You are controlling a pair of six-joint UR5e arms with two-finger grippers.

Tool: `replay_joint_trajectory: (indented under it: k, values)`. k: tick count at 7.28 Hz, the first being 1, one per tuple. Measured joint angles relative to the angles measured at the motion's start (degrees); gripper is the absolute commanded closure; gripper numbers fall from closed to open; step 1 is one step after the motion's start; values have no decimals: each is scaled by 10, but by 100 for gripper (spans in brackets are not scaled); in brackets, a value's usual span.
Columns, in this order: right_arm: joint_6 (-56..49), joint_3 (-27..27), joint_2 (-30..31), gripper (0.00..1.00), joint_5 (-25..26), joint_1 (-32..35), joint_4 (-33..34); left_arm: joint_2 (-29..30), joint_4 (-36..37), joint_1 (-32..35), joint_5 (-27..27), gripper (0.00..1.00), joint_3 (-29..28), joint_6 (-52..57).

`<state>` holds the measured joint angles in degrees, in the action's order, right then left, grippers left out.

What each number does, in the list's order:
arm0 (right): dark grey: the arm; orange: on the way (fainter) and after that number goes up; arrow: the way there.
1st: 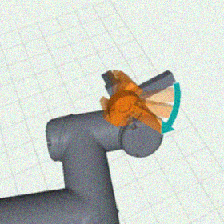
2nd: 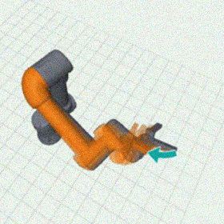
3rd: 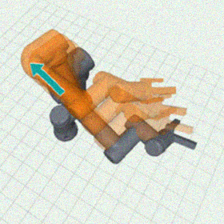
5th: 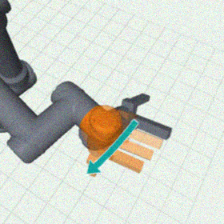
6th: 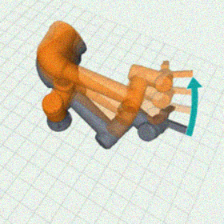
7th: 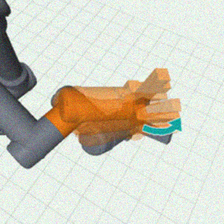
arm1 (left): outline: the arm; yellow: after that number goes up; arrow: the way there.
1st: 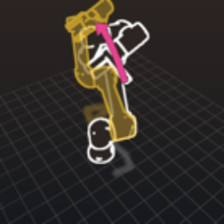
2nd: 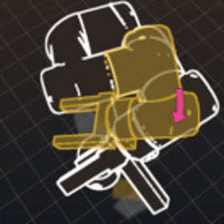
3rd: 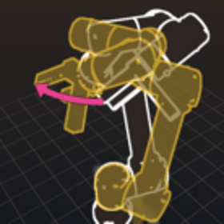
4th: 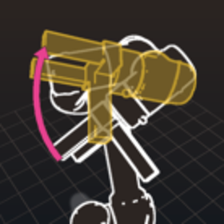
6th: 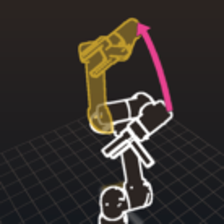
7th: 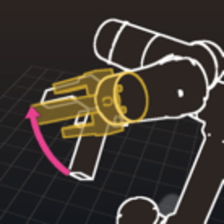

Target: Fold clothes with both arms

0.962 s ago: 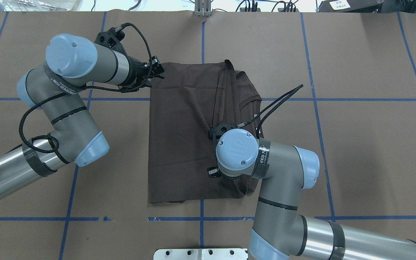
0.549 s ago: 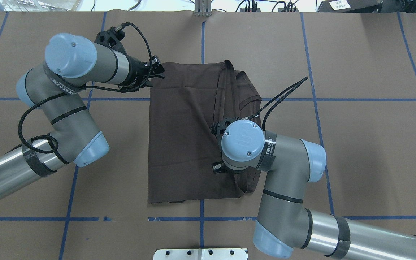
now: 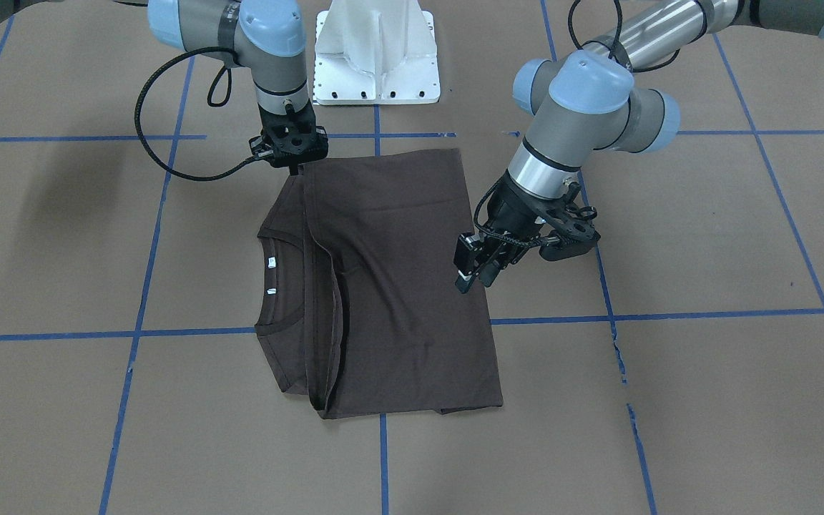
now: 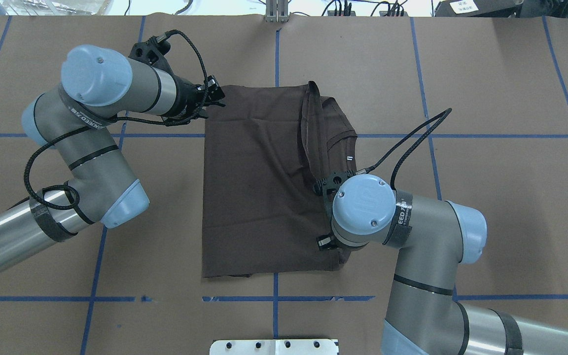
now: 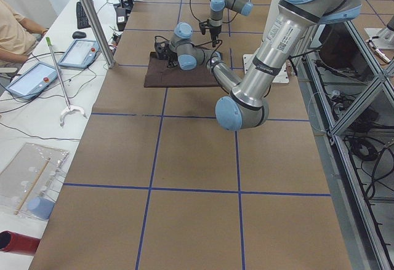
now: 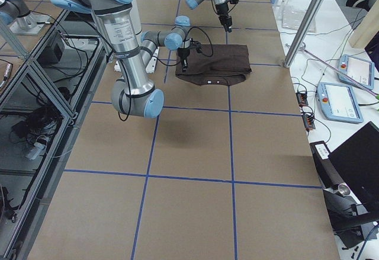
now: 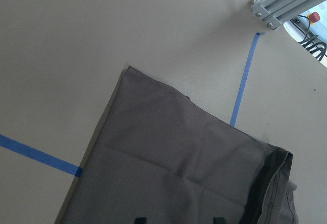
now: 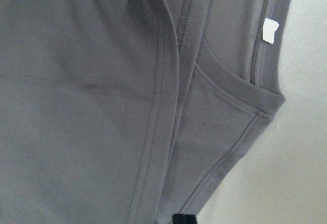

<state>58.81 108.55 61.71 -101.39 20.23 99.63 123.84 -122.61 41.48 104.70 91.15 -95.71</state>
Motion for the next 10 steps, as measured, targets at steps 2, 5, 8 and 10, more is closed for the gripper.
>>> replay_joint_trajectory:
  k: [2, 5, 8, 10]
  values:
    - [24, -4, -2, 52, 9, -12, -1, 0, 0, 0, -1, 46, 0, 0]
    - [157, -20, -16, 31, 22, -13, -11, 0, 0, 0, -2, 46, 0, 0]
    - [431, -25, 0, 30, 35, -20, -73, 0, 1, 0, -2, 46, 1, 0]
    - [527, -22, 14, 30, 54, -29, -86, 0, 1, 0, -2, 46, 2, 0]
